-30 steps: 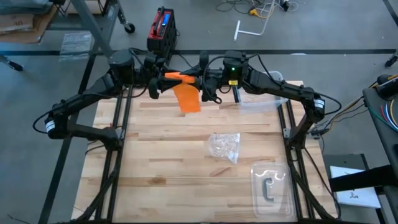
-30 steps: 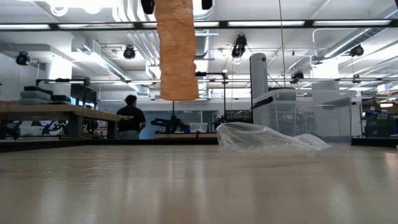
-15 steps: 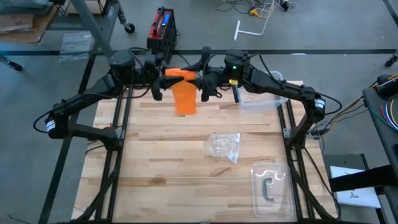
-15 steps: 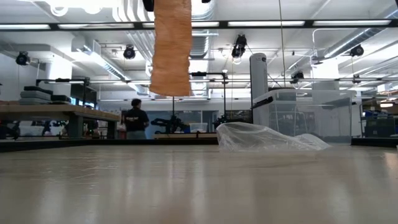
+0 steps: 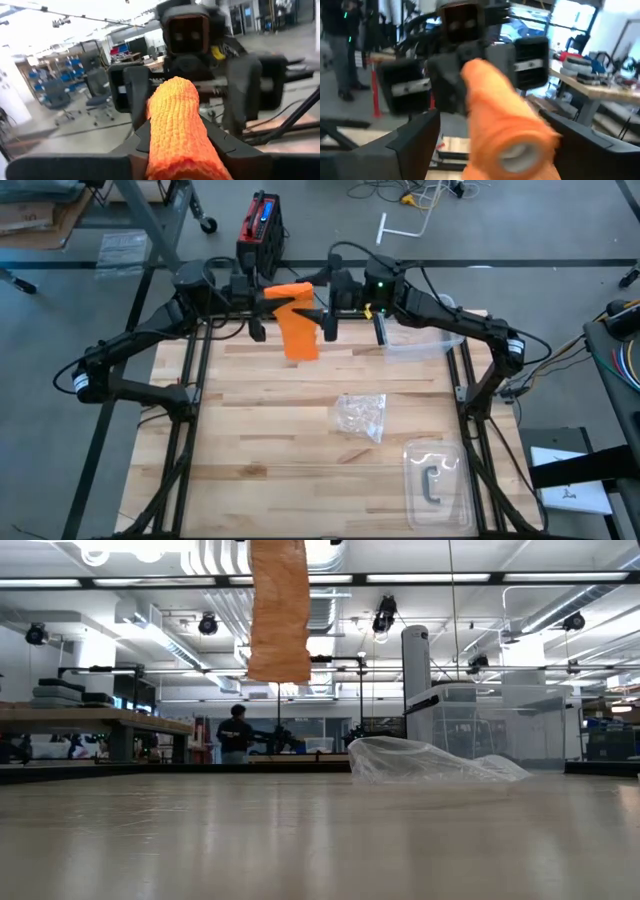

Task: Roll bandage
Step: Roll the orange bandage

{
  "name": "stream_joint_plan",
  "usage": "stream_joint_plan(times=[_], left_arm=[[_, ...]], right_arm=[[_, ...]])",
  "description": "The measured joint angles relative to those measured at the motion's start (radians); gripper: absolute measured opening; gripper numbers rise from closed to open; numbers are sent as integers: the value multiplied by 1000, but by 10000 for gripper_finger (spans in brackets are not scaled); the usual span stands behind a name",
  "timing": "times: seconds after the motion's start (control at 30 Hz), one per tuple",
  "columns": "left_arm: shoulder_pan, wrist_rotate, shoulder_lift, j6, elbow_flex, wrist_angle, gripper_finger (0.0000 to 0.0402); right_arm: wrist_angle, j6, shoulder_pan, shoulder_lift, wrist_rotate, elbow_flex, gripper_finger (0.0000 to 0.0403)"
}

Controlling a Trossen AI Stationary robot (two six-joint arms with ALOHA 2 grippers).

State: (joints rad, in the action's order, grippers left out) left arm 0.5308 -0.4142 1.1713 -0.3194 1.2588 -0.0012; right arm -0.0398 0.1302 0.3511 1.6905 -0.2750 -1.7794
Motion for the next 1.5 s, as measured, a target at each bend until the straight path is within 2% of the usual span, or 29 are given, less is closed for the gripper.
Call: stream_joint_plan(times=[0.1,0.2,0.3,0.47,0.63,0.77,0.93,1.1,1.2,1.33,1.5], left_arm=[[0,-1,-1,-56,-4,-1,81],[0,-4,-1,-49,-4,1,81],[0,-4,0,-31,-5,0,82],[0,-3,1,-18,-5,1,82],[0,4,1,-12,-5,-2,88],[-1,4,5,2,-5,-1,116],[-1,-21,-14,119,-6,-46,179],[0,-22,-61,166,-12,-105,240],[1,-81,-82,249,-36,-103,267],[2,-168,-106,381,-69,-67,292],[2,-178,-119,484,-136,-16,313]], right_arm=[[5,-56,28,-1,-56,0,326],[15,-67,47,-2,-118,0,314],[14,-55,51,3,-130,0,297],[14,-35,55,12,-200,2,256],[15,-52,56,12,-204,2,203],[14,-51,56,12,-204,2,153],[14,-16,56,10,-204,2,94],[14,136,55,-13,-201,1,73],[-33,362,55,-17,-244,0,77],[-26,514,48,-17,-264,29,82],[20,690,21,-19,-239,90,66]])
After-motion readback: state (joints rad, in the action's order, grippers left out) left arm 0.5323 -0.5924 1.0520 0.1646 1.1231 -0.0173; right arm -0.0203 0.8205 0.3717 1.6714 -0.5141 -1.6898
